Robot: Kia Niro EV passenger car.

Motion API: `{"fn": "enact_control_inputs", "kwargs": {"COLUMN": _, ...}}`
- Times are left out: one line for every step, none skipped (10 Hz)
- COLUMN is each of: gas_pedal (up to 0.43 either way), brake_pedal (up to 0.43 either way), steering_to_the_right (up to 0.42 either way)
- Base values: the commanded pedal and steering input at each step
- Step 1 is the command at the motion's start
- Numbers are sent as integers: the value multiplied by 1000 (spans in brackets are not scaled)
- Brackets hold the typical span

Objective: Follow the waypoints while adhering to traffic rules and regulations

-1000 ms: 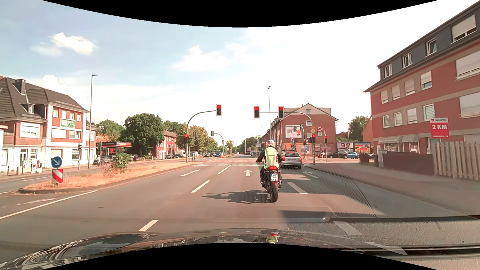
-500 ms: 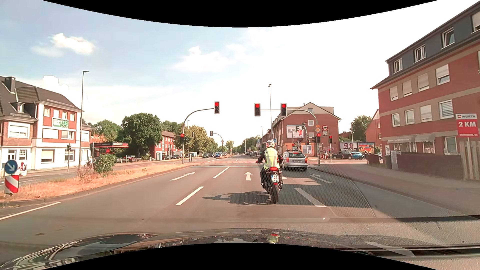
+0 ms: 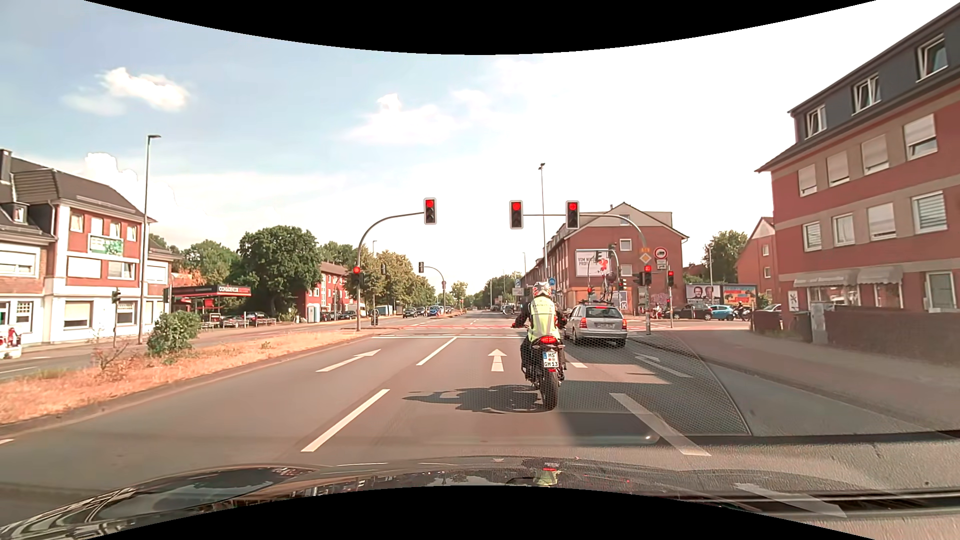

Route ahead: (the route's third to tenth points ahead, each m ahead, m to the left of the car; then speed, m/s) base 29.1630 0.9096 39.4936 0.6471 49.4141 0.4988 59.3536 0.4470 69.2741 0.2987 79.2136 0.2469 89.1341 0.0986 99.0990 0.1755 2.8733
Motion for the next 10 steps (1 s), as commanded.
{"fn": "enact_control_inputs", "kwargs": {"gas_pedal": 0, "brake_pedal": 0, "steering_to_the_right": -3}}
{"fn": "enact_control_inputs", "kwargs": {"gas_pedal": 0, "brake_pedal": 0, "steering_to_the_right": -3}}
{"fn": "enact_control_inputs", "kwargs": {"gas_pedal": 0, "brake_pedal": 0, "steering_to_the_right": 2}}
{"fn": "enact_control_inputs", "kwargs": {"gas_pedal": 0, "brake_pedal": 0, "steering_to_the_right": 6}}
{"fn": "enact_control_inputs", "kwargs": {"gas_pedal": 0, "brake_pedal": 0, "steering_to_the_right": 7}}
{"fn": "enact_control_inputs", "kwargs": {"gas_pedal": 0, "brake_pedal": 0, "steering_to_the_right": 7}}
{"fn": "enact_control_inputs", "kwargs": {"gas_pedal": 0, "brake_pedal": 18, "steering_to_the_right": 7}}
{"fn": "enact_control_inputs", "kwargs": {"gas_pedal": 0, "brake_pedal": 67, "steering_to_the_right": 7}}
{"fn": "enact_control_inputs", "kwargs": {"gas_pedal": 0, "brake_pedal": 91, "steering_to_the_right": 7}}
{"fn": "enact_control_inputs", "kwargs": {"gas_pedal": 0, "brake_pedal": 91, "steering_to_the_right": 7}}
